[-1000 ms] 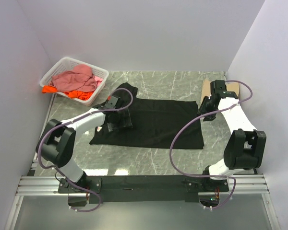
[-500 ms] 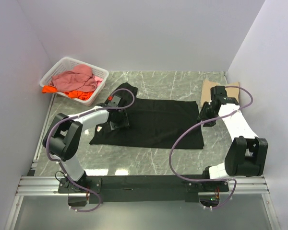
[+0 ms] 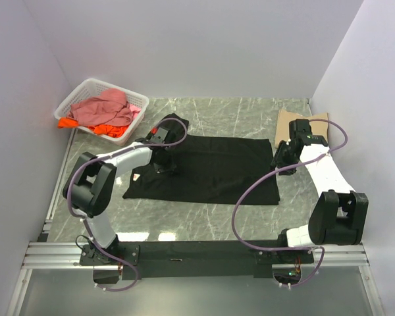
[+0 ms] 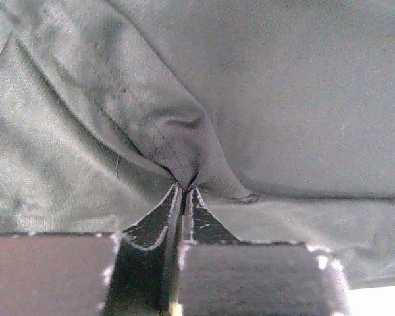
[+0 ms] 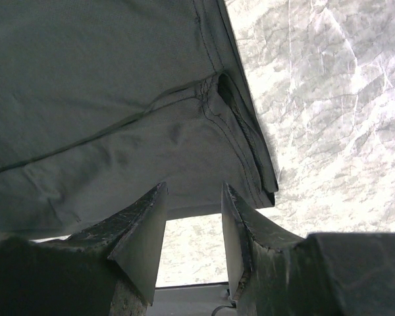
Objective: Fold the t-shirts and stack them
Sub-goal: Fold the tshirt
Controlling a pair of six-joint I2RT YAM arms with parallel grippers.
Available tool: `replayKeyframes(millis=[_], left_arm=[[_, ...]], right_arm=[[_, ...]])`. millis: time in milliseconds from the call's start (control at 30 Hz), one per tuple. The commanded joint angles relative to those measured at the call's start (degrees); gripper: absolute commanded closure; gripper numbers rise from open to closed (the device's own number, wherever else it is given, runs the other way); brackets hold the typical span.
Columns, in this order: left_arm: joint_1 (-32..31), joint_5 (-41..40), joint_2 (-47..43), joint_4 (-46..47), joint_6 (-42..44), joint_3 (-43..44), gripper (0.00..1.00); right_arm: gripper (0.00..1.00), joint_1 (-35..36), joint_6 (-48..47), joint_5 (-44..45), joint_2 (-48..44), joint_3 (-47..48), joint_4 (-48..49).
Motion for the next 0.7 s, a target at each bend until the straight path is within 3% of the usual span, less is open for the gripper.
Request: replayKeyframes(millis=[0, 200, 400, 600, 667], left_arm=[[0.0, -0.7, 1.7, -0.3, 1.9, 3.2, 0.98], [-0.4, -3.4, 5.6, -4.0, 5.0, 10.4, 0.98], [-1.3, -4.2, 9.8, -6.7, 6.6, 16.9, 0.87], [-2.9, -3.5, 13.1, -7.4, 7.2, 20.8, 0.55], [-3.6, -3.4, 13.4, -7.1, 7.7, 21.5, 0.40]], right_arm=[[0.55, -0.4, -0.8, -0.5, -1.6, -1.0, 0.1], [0.55, -0.4, -1.0, -0.8, -1.3, -2.2, 0.4], [0.55, -0.4, -1.2, -1.3, -1.0, -3.2, 0.7], [0.55, -0.4, -1.5, -1.6, -0.3, -3.3, 0.6], [0.55, -0.4, -1.5, -1.8, -0.3, -3.3, 0.6]])
